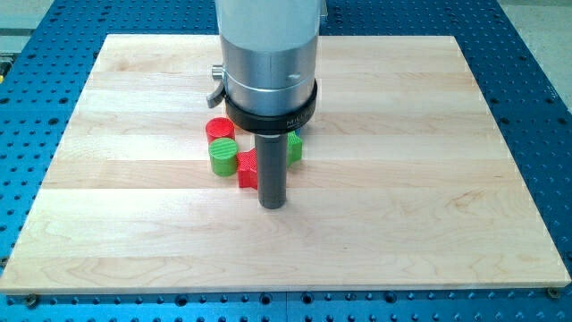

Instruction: Move the green star top to the red circle

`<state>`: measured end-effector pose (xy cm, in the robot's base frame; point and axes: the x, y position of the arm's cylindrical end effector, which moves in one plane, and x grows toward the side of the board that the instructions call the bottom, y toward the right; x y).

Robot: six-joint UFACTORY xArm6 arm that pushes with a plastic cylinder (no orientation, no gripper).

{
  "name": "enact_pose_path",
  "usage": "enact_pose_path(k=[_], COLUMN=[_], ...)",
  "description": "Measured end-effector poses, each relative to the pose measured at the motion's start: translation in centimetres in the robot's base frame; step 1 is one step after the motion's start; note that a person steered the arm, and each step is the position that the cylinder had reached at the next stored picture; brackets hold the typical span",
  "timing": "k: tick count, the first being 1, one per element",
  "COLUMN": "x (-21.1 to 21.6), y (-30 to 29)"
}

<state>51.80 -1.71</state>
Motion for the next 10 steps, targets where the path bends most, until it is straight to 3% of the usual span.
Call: enact_pose_path(k=[2, 3, 5, 7, 9, 10], x=[-3.4, -2.6, -11.5, -10.7, -10.7, -8.6], y=[0.2, 2.9, 2.9, 2.0, -9.8, -14.4])
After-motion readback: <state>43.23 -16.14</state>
